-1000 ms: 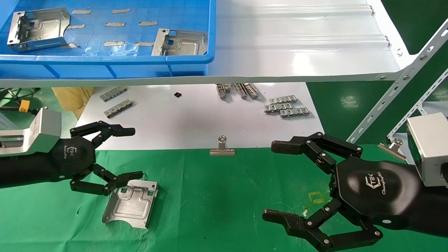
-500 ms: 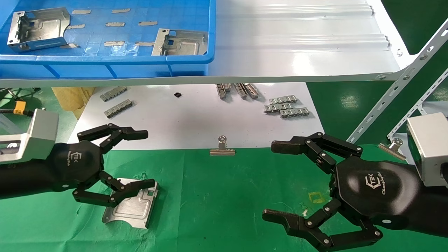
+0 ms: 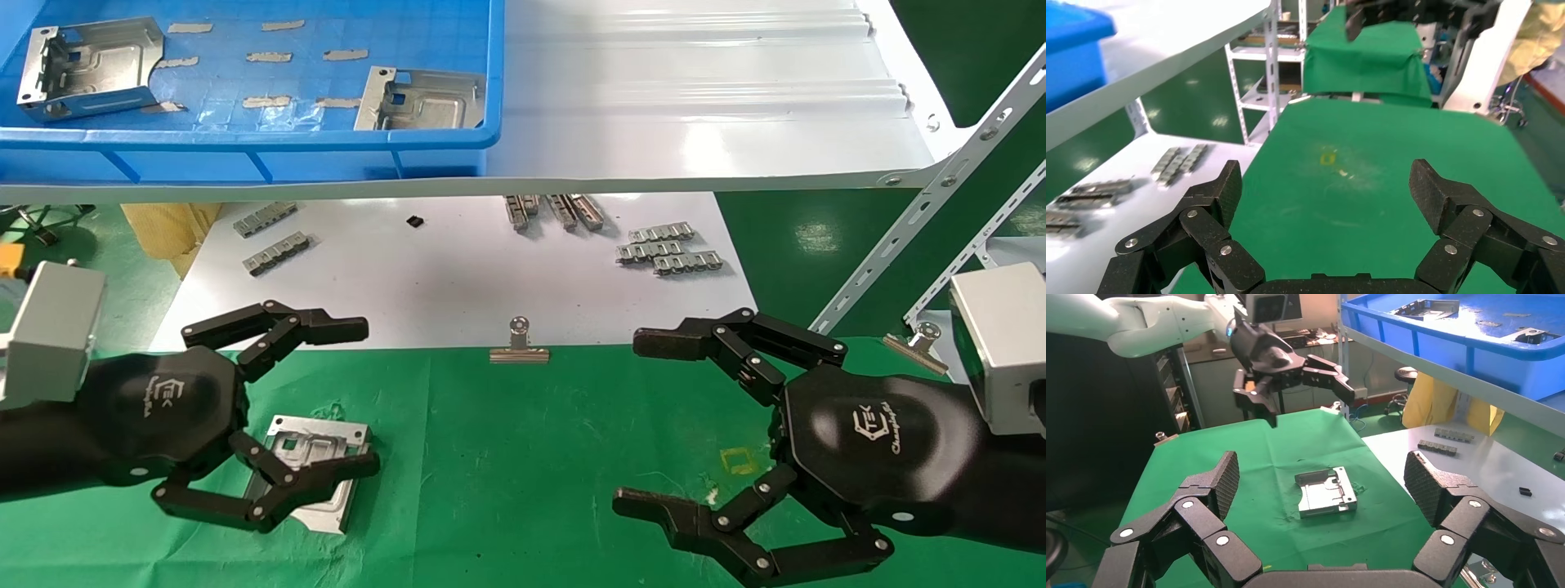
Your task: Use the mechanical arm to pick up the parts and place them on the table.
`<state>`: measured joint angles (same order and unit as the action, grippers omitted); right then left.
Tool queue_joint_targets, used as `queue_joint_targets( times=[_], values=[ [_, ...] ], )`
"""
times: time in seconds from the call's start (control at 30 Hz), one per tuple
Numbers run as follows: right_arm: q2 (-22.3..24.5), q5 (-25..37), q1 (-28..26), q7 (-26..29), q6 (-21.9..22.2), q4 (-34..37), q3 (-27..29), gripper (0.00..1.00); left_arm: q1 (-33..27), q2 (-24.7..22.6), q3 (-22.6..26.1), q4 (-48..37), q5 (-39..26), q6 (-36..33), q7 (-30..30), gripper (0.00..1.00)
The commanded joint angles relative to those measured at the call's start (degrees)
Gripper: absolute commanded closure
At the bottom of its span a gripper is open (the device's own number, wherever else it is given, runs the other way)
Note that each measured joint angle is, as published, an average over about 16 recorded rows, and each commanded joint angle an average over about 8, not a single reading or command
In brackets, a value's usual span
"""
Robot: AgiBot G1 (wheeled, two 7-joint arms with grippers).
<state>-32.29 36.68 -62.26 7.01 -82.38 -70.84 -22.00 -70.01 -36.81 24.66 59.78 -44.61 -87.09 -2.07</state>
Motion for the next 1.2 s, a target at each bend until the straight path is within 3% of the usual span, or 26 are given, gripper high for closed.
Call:
queue_joint_targets(
  times=[0.03,0.53,1.2],
  values=[
    [0.0,0.0,0.0,0.0,0.0,0.0,0.0,0.00,1.2,0.2,-1.2,1.9,0.4,0.2,-1.2,0.00],
    [0.0,0.0,0.0,0.0,0.0,0.0,0.0,0.00,8.8,1.9,-9.1,14.6,2.9,1.4,-8.9,0.00],
    [0.0,0.0,0.0,0.0,0.0,0.0,0.0,0.00,8.8,1.9,-8.9,14.3,2.9,1.5,-8.8,0.00]
  ],
)
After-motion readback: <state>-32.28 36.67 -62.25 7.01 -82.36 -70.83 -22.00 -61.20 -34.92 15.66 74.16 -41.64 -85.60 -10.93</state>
